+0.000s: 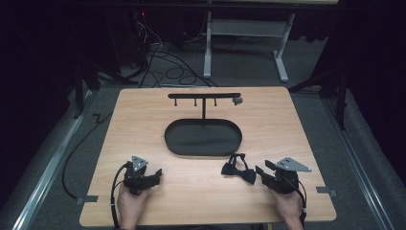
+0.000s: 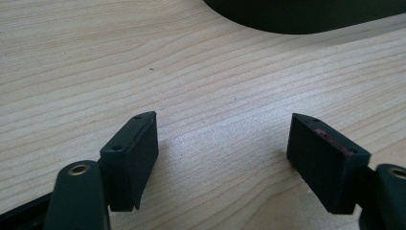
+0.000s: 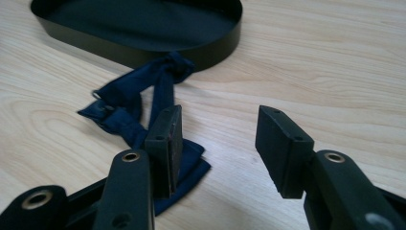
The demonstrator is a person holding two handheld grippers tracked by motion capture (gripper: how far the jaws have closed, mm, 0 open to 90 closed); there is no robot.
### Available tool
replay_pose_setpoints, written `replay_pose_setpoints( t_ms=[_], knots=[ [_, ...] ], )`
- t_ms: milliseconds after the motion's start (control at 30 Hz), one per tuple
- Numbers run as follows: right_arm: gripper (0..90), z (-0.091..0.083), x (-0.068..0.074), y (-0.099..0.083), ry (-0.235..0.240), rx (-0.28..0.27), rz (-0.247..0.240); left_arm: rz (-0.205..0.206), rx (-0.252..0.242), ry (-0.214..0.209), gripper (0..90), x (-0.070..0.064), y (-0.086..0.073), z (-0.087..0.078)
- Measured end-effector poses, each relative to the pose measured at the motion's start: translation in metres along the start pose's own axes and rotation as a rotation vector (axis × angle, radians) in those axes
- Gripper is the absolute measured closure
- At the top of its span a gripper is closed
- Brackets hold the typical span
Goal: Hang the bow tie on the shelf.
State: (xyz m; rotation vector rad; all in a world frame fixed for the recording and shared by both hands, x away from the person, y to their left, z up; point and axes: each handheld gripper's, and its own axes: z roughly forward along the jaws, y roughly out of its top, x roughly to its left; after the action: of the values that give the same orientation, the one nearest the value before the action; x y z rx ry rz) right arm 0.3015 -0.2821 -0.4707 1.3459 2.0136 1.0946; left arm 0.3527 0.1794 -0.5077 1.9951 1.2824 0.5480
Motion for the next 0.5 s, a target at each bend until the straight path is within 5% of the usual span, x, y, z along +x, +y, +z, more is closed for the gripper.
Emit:
replay_pose_setpoints(
  t_ms=[500],
  knots=[
    [52.1,0.011,0.019,0.016,0.075,0.013,-0.047,-0.001,0.0,0.001,26.9,0.0,0.0,0.0]
  ],
)
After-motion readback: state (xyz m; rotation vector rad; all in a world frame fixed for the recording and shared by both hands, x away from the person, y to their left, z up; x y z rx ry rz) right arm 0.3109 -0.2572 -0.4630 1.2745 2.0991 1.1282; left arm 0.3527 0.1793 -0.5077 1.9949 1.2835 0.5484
